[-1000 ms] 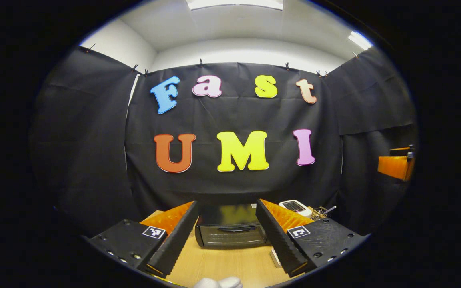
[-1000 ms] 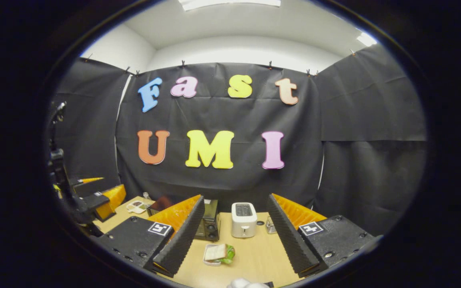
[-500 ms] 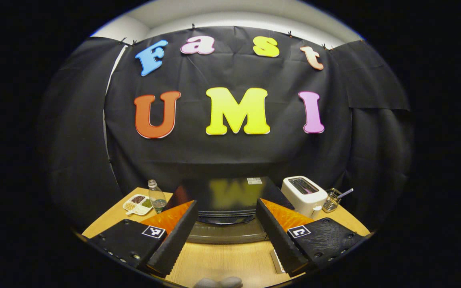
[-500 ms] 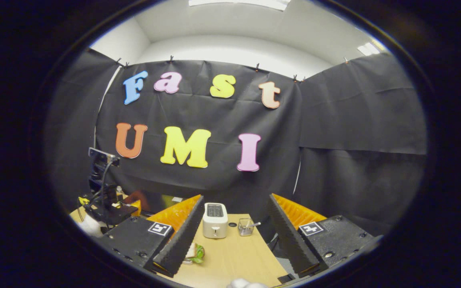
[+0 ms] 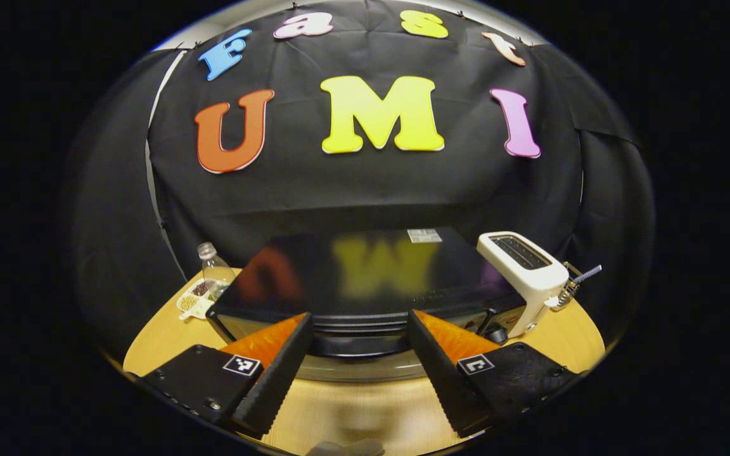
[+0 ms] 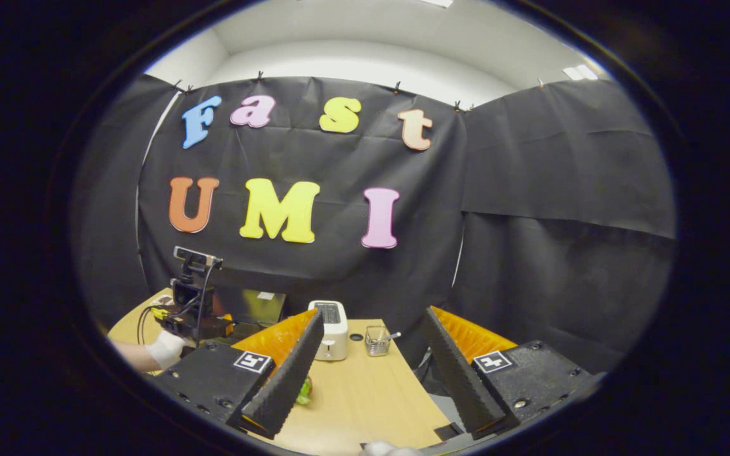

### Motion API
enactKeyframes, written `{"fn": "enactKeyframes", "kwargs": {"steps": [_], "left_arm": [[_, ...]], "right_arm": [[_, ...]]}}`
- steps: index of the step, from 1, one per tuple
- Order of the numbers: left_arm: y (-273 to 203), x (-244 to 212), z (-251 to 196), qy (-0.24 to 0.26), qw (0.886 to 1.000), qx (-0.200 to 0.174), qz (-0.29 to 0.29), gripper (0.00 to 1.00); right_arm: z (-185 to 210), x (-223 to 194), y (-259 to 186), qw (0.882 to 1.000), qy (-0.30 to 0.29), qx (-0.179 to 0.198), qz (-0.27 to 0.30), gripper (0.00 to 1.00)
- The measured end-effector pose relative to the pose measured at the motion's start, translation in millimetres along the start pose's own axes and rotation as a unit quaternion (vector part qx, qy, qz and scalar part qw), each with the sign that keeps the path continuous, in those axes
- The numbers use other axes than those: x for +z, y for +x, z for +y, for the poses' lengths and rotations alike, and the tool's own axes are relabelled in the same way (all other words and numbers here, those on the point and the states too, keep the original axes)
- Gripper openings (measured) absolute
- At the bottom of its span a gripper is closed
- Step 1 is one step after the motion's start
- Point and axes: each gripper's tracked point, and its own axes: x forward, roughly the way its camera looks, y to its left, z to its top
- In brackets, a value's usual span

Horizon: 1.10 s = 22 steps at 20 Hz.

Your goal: Open the electric oven with the left hand, put the food in, and close the electric oven.

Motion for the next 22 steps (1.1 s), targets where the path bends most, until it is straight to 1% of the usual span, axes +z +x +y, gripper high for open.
{"fn": "enactKeyframes", "kwargs": {"steps": [1, 2, 3, 4, 8, 10, 14, 15, 16, 22], "left_arm": [[5.4, 4.1, 2.3, 0.006, 1.000, 0.001, -0.008, 1.00], [1.6, -1.4, 0.9, -0.001, 1.000, 0.002, 0.007, 0.98], [-1.8, 0.5, -0.5, -0.003, 1.000, 0.001, 0.001, 0.91], [-2.2, -3.2, 0.2, -0.003, 1.000, 0.000, 0.009, 0.98], [-17.1, -10.0, -0.6, 0.000, 1.000, -0.007, 0.007, 0.99], [-29.5, -20.9, -1.2, -0.005, 1.000, -0.008, 0.013, 0.99], [-55.7, -49.0, -1.9, 0.000, 1.000, -0.012, 0.024, 0.98], [-57.8, -57.4, -2.8, -0.001, 1.000, -0.014, 0.025, 0.95], [-66.9, -67.0, -4.7, -0.004, 0.999, -0.016, 0.031, 0.98], [-92.0, -125.7, -8.1, 0.004, 0.997, -0.021, 0.070, 0.99]], "right_arm": [[0.5, -0.7, 1.0, 1.000, -0.001, 0.000, 0.001, 1.00], [0.2, -3.5, 2.8, 1.000, -0.002, 0.001, 0.004, 1.00], [1.7, -3.4, 4.2, 1.000, 0.001, 0.004, 0.005, 1.00], [3.7, -3.9, 4.2, 1.000, 0.005, 0.007, 0.005, 1.00], [12.6, -8.7, 13.7, 1.000, 0.006, 0.020, 0.009, 1.00], [19.7, -14.3, 16.9, 0.999, 0.008, 0.030, 0.015, 1.00], [34.1, -27.5, 19.0, 0.998, 0.010, 0.049, 0.031, 1.00], [36.1, -29.6, 18.8, 0.998, 0.012, 0.052, 0.033, 1.00], [37.7, -29.9, 18.8, 0.998, 0.015, 0.055, 0.033, 1.00], [41.7, -43.2, 17.5, 0.997, 0.024, 0.065, 0.047, 1.00]]}}
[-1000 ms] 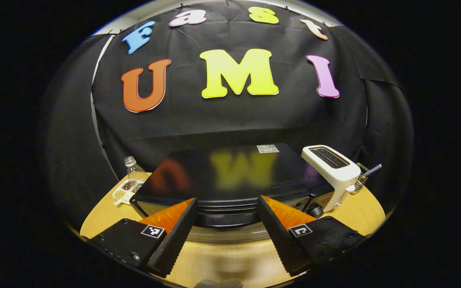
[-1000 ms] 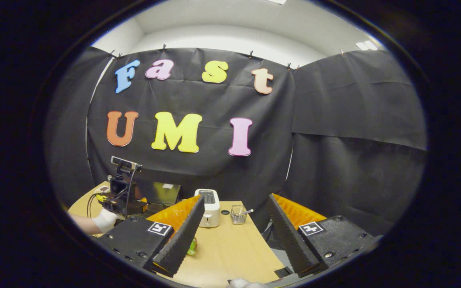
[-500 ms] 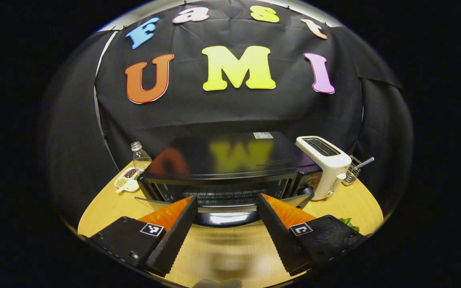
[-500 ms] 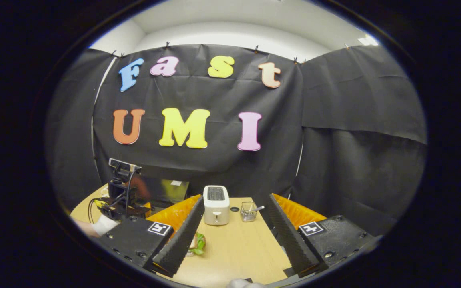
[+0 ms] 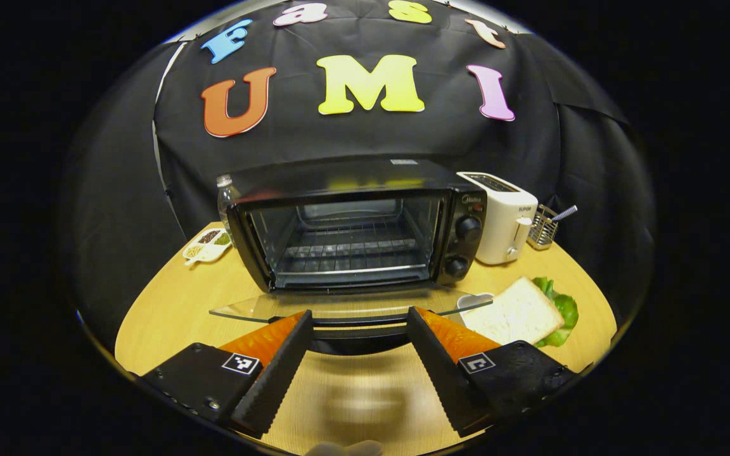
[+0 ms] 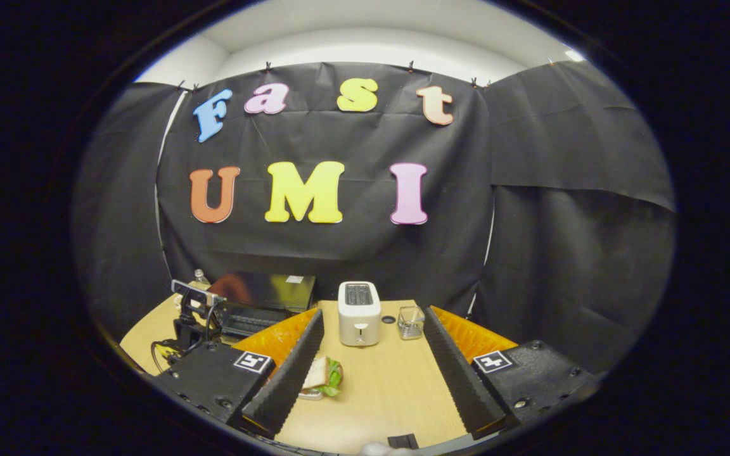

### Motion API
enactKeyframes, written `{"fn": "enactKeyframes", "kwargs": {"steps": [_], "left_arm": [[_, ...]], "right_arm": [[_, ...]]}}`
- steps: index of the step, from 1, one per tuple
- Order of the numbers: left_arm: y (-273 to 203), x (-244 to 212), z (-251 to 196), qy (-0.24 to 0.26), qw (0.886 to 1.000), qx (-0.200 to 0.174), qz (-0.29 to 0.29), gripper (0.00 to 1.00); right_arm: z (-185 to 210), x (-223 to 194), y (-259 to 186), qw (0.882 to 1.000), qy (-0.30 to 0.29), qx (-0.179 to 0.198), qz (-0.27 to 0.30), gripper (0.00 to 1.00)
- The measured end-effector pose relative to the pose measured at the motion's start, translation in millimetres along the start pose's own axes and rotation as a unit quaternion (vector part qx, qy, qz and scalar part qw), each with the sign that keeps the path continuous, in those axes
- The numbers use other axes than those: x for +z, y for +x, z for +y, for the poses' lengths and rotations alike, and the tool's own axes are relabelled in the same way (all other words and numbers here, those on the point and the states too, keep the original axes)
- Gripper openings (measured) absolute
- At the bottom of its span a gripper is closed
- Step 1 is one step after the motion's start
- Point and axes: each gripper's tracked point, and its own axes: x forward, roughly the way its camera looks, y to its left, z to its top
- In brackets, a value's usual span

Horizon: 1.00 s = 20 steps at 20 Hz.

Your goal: Open the electric oven with the left hand, put the food in, and close the electric oven.

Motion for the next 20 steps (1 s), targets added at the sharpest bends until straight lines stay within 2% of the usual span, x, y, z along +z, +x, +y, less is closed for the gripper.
{"fn": "enactKeyframes", "kwargs": {"steps": [5, 6, 7, 8, 9, 10, 11, 12, 13, 14, 15, 16, 17, 18, 19, 20], "left_arm": [[1.9, -42.5, -4.0, -0.001, 0.999, -0.002, 0.043, 0.98], [4.9, -49.7, -7.3, 0.000, 0.999, -0.004, 0.052, 0.89], [7.2, -59.6, -8.9, -0.001, 0.998, -0.004, 0.067, 0.96], [11.1, -69.1, -9.6, -0.007, 0.997, -0.005, 0.082, 0.95], [15.2, -74.6, -10.2, -0.011, 0.996, -0.006, 0.093, 0.95], [17.9, -82.3, -11.4, -0.012, 0.994, -0.006, 0.107, 0.95], [19.9, -85.0, -11.1, -0.010, 0.994, -0.007, 0.113, 0.95], [20.4, -86.2, -12.6, -0.006, 0.994, -0.007, 0.113, 1.00], [20.6, -87.8, -14.0, 0.000, 0.993, -0.008, 0.114, 0.95], [19.2, -90.5, -17.2, 0.002, 0.993, -0.008, 0.116, 0.94], [18.2, -92.9, -17.6, 0.002, 0.993, -0.007, 0.118, 1.00], [15.8, -89.8, -17.2, 0.000, 0.994, -0.007, 0.111, 0.96], [14.2, -85.9, -16.7, -0.004, 0.994, -0.005, 0.105, 0.95], [9.9, -81.3, -13.5, -0.002, 0.995, -0.002, 0.099, 0.94], [3.6, -73.2, -9.4, 0.003, 0.996, 0.001, 0.086, 1.00], [-5.5, -60.4, -3.1, 0.012, 0.998, 0.005, 0.066, 1.00]], "right_arm": [[-0.8, -10.0, -2.5, 1.000, -0.010, 0.003, 0.014, 1.00], [-0.4, -12.1, -1.7, 1.000, -0.011, 0.003, 0.017, 0.93], [-0.5, -13.7, -1.9, 1.000, -0.012, 0.004, 0.020, 1.00], [-1.8, -16.1, -1.6, 1.000, -0.012, 0.004, 0.024, 1.00], [-1.6, -17.2, -2.1, 1.000, -0.008, 0.005, 0.024, 0.93], [-0.1, -14.6, -2.7, 1.000, -0.004, 0.008, 0.023, 0.93], [-1.1, -14.0, -3.0, 1.000, -0.007, 0.007, 0.024, 1.00], [-3.1, -14.2, -3.3, 1.000, -0.011, 0.004, 0.023, 0.93], [-4.0, -13.2, -3.1, 1.000, -0.015, 0.003, 0.021, 0.93], [-5.2, -15.7, -2.8, 1.000, -0.019, 0.000, 0.021, 0.93], [-6.2, -17.6, -2.7, 1.000, -0.020, -0.002, 0.023, 0.93], [-7.1, -20.6, -2.2, 0.999, -0.018, -0.003, 0.026, 1.00], [-7.5, -22.4, -1.5, 0.999, -0.015, -0.001, 0.029, 1.00], [-8.5, -24.4, -1.0, 0.999, -0.012, -0.002, 0.030, 0.94], [-8.8, -24.3, 0.9, 1.000, -0.009, -0.001, 0.029, 0.94], [-8.6, -25.7, 3.8, 1.000, -0.006, -0.001, 0.030, 1.00]]}}
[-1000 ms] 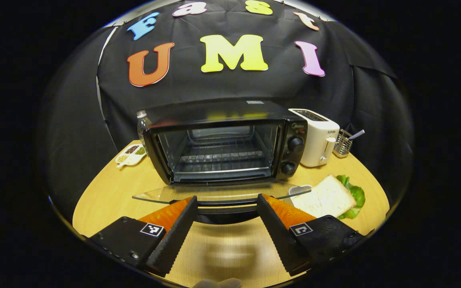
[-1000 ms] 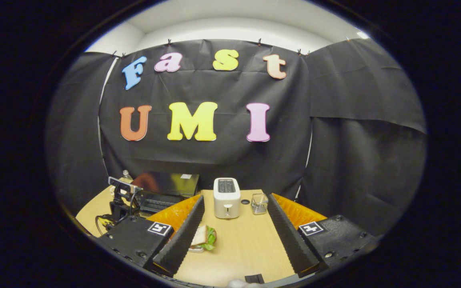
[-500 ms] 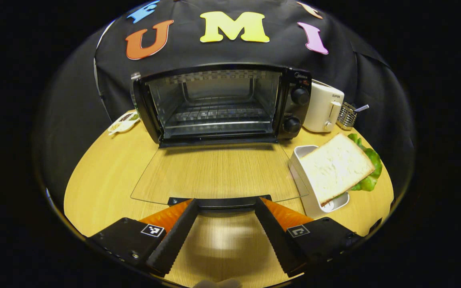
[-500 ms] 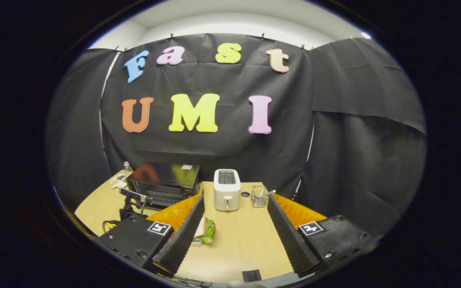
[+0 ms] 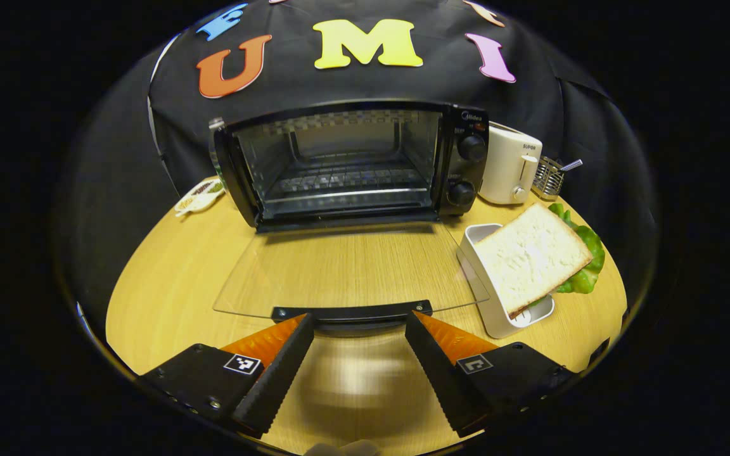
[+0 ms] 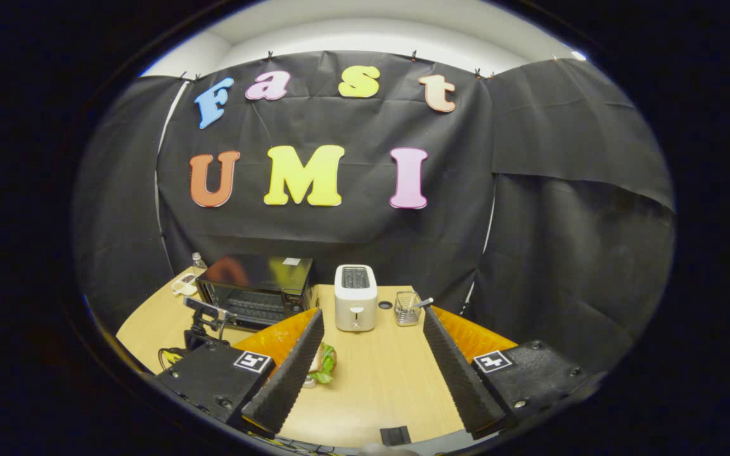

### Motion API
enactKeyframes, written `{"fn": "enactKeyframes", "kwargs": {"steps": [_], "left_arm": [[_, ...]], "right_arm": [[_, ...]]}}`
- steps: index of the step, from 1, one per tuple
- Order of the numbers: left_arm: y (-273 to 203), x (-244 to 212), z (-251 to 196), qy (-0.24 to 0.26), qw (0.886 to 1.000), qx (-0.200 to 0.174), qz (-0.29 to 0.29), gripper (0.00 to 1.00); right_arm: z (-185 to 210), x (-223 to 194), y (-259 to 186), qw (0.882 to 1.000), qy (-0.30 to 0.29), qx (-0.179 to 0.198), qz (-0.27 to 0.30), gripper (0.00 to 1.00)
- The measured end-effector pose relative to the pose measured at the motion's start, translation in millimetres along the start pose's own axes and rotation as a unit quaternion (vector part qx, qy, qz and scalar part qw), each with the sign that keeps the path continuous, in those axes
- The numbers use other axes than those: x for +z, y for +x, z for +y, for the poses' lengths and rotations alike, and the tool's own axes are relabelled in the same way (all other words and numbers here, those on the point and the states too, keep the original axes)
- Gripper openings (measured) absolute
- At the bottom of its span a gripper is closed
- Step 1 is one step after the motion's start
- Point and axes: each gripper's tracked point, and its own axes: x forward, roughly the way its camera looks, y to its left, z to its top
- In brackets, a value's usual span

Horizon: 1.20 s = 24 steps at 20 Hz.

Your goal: Open the electric oven with the left hand, put the food in, and close the electric oven.

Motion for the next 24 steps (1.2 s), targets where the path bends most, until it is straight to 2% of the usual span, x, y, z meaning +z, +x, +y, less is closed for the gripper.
{"fn": "enactKeyframes", "kwargs": {"steps": [1, 2, 3, 4, 9, 10, 11, 14, 15, 16, 17, 18, 19, 21, 24], "left_arm": [[-11.9, 14.3, 4.2, 0.007, 1.000, -0.004, -0.025, 0.96], [-24.4, 29.5, 8.1, 0.010, 0.999, -0.008, -0.050, 0.96], [-40.2, 42.6, 12.1, 0.011, 0.997, -0.014, -0.071, 0.96], [-58.7, 55.8, 17.7, 0.013, 0.996, -0.018, -0.091, 0.96], [-158.9, 124.7, 55.8, 0.011, 0.981, -0.019, -0.194, 0.96], [-178.4, 136.5, 62.3, 0.011, 0.977, -0.016, -0.213, 0.96], [-197.8, 146.5, 65.8, 0.009, 0.973, -0.013, -0.231, 0.96], [-246.3, 171.2, 69.3, -0.015, 0.965, -0.010, -0.260, 0.95], [-259.5, 177.7, 69.4, -0.024, 0.963, -0.009, -0.269, 0.98], [-273.5, 186.3, 68.1, -0.029, 0.961, -0.006, -0.276, 1.00], [-287.2, 194.5, 68.0, -0.029, 0.958, -0.003, -0.286, 0.95], [-297.3, 200.2, 66.7, -0.028, 0.955, 0.000, -0.295, 0.95], [-306.6, 206.6, 64.7, -0.026, 0.953, 0.003, -0.300, 0.95], [-317.9, 212.5, 59.4, -0.027, 0.952, 0.010, -0.306, 0.95], [-321.1, 215.2, 56.2, -0.036, 0.954, 0.028, -0.295, 0.95]], "right_arm": [[-0.1, -1.8, 2.5, 1.000, 0.002, 0.002, 0.000, 1.00], [1.5, -6.3, 5.8, 1.000, 0.004, 0.007, 0.003, 0.94], [3.5, -12.6, 10.5, 1.000, 0.004, 0.011, 0.009, 0.94], [4.7, -21.9, 16.0, 1.000, 0.003, 0.015, 0.017, 1.00], [18.7, -86.9, 50.0, 0.997, 0.009, 0.035, 0.067, 1.00], [24.3, -102.1, 58.8, 0.996, 0.011, 0.044, 0.079, 0.94], [30.4, -118.9, 68.4, 0.994, 0.015, 0.056, 0.094, 1.00], [50.9, -164.4, 97.9, 0.984, 0.037, 0.105, 0.137, 1.00], [57.5, -177.3, 107.7, 0.981, 0.042, 0.117, 0.150, 0.94], [64.5, -188.6, 117.8, 0.976, 0.048, 0.134, 0.162, 1.00], [69.8, -198.1, 129.1, 0.973, 0.053, 0.146, 0.171, 0.93], [75.6, -208.9, 140.7, 0.968, 0.056, 0.158, 0.185, 0.89], [82.5, -220.1, 152.9, 0.963, 0.062, 0.170, 0.200, 0.99], [99.3, -230.3, 176.1, 0.952, 0.072, 0.203, 0.216, 0.98], [108.7, -236.7, 205.5, 0.941, 0.085, 0.228, 0.236, 0.96]]}}
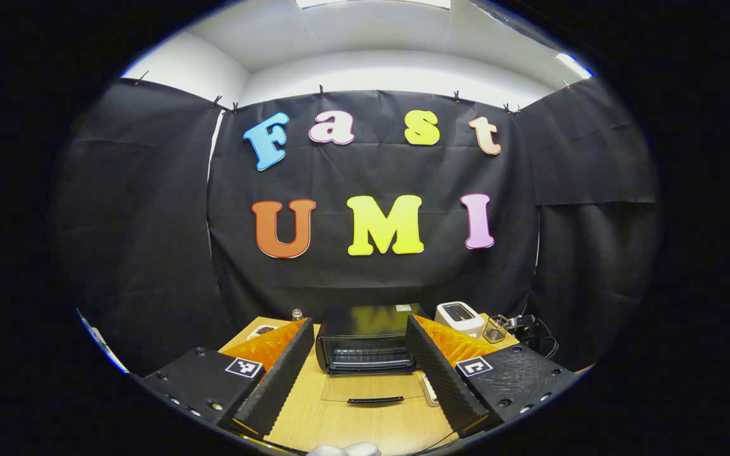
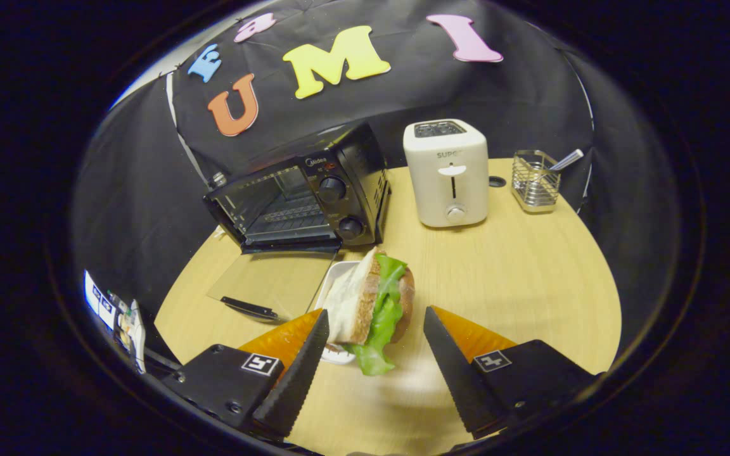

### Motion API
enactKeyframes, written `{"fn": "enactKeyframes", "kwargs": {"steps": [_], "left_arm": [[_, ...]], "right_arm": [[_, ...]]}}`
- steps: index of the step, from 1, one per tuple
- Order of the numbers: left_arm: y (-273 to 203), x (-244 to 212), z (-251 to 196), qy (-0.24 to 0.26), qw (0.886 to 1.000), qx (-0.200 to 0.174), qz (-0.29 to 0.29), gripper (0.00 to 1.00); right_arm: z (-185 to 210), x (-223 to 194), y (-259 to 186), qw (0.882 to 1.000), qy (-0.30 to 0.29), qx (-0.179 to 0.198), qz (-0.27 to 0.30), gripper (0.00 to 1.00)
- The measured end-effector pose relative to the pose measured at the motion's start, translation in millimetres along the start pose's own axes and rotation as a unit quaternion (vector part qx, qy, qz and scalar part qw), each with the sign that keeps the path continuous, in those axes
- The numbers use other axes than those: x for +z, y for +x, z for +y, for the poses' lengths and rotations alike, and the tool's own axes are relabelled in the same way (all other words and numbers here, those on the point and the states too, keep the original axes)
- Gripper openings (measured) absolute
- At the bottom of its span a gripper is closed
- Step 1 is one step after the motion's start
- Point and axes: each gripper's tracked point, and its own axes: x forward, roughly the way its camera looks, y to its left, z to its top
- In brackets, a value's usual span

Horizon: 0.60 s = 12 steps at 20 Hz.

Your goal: Open the electric oven with the left hand, put the food in, and close the electric oven.

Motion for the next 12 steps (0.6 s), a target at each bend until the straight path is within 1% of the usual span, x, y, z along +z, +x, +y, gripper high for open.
{"fn": "enactKeyframes", "kwargs": {"steps": [1, 3, 4, 5, 6, 8, 9, 10, 11, 12], "left_arm": [[0.6, -0.7, -0.3, -0.001, 1.000, 0.009, 0.004, 0.95], [4.2, -1.5, -2.6, -0.003, 1.000, 0.024, 0.013, 0.95], [5.4, -1.8, -4.6, -0.003, 0.999, 0.030, 0.015, 0.95], [7.6, -4.1, -6.7, -0.001, 0.999, 0.039, 0.020, 0.95], [8.5, -6.2, -9.5, -0.001, 0.999, 0.046, 0.022, 0.95], [12.3, -8.9, -16.2, -0.001, 0.998, 0.059, 0.026, 0.95], [13.3, -9.0, -19.6, 0.001, 0.997, 0.067, 0.029, 0.95], [12.2, -12.2, -20.5, 0.001, 0.997, 0.076, 0.034, 0.95], [11.9, -15.7, -22.1, 0.003, 0.996, 0.083, 0.040, 0.95], [11.1, -18.4, -23.1, 0.006, 0.995, 0.089, 0.044, 0.95]], "right_arm": [[0.4, 5.7, 6.4, 1.000, 0.003, 0.010, 0.003, 0.84], [-2.0, 9.4, 15.0, 1.000, 0.014, 0.023, 0.011, 0.80], [-5.0, 10.1, 15.9, 0.999, 0.024, 0.029, 0.018, 0.86], [-6.7, 9.9, 14.4, 0.998, 0.038, 0.036, 0.024, 0.68], [-6.0, 8.1, 13.2, 0.997, 0.053, 0.050, 0.032, 0.61], [-5.9, 9.2, 13.2, 0.994, 0.069, 0.079, 0.040, 0.62], [-3.2, 9.9, 13.8, 0.991, 0.079, 0.097, 0.042, 0.49], [-0.9, 11.0, 17.1, 0.989, 0.089, 0.110, 0.043, 0.47], [4.0, 11.1, 16.9, 0.987, 0.091, 0.125, 0.045, 0.33], [6.3, 10.8, 15.9, 0.986, 0.086, 0.133, 0.049, 0.36]]}}
